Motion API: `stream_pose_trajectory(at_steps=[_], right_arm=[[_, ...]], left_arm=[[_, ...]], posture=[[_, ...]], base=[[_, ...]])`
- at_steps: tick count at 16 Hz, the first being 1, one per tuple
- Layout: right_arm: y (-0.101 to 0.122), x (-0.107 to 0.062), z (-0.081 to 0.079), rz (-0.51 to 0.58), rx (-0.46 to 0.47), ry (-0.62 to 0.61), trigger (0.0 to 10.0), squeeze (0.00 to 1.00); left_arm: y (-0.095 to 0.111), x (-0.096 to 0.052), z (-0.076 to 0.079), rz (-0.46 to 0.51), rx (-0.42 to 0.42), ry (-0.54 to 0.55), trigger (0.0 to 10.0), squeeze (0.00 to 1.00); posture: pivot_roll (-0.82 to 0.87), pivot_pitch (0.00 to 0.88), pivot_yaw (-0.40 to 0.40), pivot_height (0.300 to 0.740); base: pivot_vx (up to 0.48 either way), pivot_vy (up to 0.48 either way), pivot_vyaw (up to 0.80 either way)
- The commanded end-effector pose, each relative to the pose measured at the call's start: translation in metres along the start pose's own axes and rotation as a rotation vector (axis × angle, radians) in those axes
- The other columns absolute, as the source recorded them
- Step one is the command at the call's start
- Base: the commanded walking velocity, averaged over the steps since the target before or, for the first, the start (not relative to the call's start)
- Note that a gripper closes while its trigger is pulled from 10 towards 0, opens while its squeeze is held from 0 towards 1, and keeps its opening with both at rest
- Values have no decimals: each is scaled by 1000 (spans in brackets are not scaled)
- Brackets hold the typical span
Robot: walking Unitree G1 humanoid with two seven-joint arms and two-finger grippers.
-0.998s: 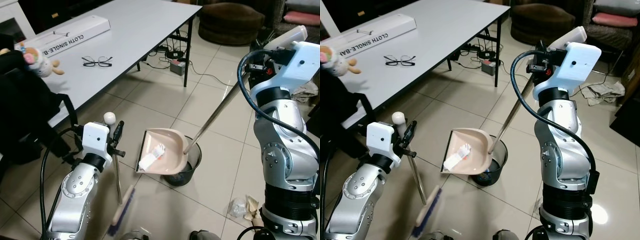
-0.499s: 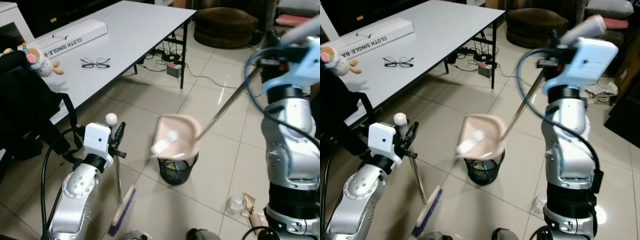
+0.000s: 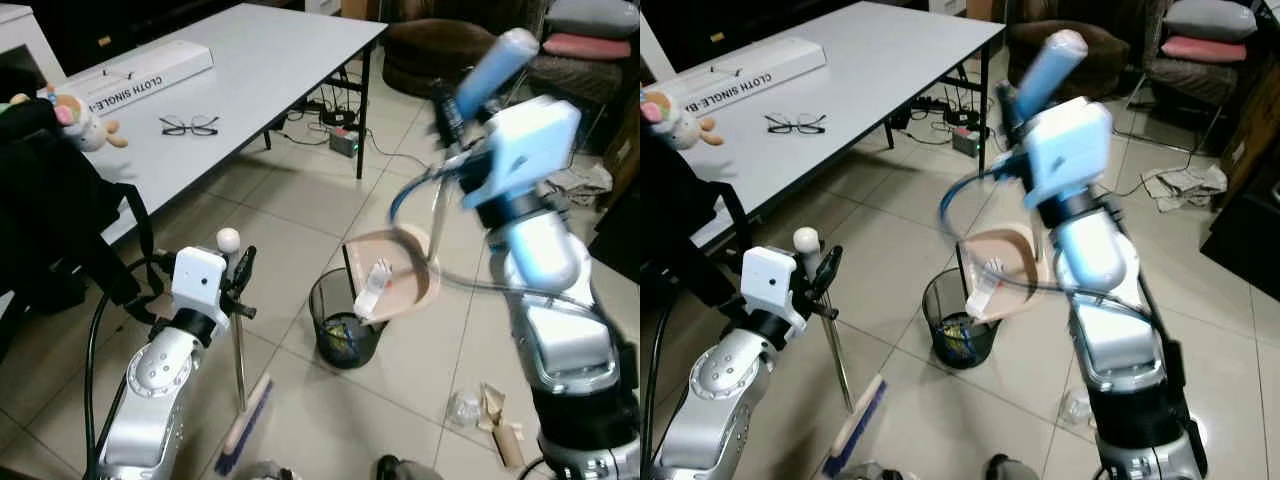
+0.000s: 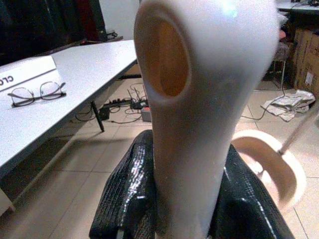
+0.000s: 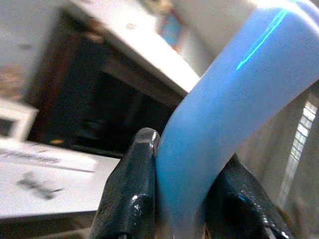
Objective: Sweep floor
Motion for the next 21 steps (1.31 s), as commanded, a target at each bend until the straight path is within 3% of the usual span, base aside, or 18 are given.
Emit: stream_pose_trajectory(at_steps=[1,4,7,9,13,17,18,21], right_arm=[[25,1,-7,113,-61,42,10000,0],[33,-2,-31,205,-97,68,10000,0],[31,-4,-49,228,-112,139,10000,0],[22,-10,-73,224,-244,278,10000,0],[9,-12,-72,197,-339,263,10000,0],[9,-7,-42,185,-393,143,10000,0],[7,-7,3,111,-368,-65,10000,0],[-9,-24,70,-69,-321,-389,10000,0]], left_arm=[[3,0,-1,8,21,-7,10000,0],[3,0,-1,8,20,-9,10000,0],[3,0,-1,7,19,-8,10000,0],[3,0,-1,5,18,-7,10000,0],[3,0,-1,2,19,-6,10000,0],[1,0,1,-1,16,-15,10000,0],[0,2,2,-4,12,-21,10000,0],[-3,5,4,-17,6,-43,10000,0]], posture=[[10,68,65,740],[14,78,67,740],[17,82,63,740],[15,87,61,740],[19,89,60,740],[8,82,63,740],[3,79,60,740],[-8,75,61,740]], base=[[0,0,0],[0,0,0],[0,0,0],[0,0,0],[0,0,0],[0,0,0],[0,0,0],[0,0,0]])
Point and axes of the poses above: a point about 5 cm out from each wrist's last joint towards the gripper, its own x axis pointing out of the wrist towards the gripper, its own y axis along the axis of the wrist's last joint, z = x × y, the point moved 5 cm from there along x, pointing out of the wrist towards the gripper
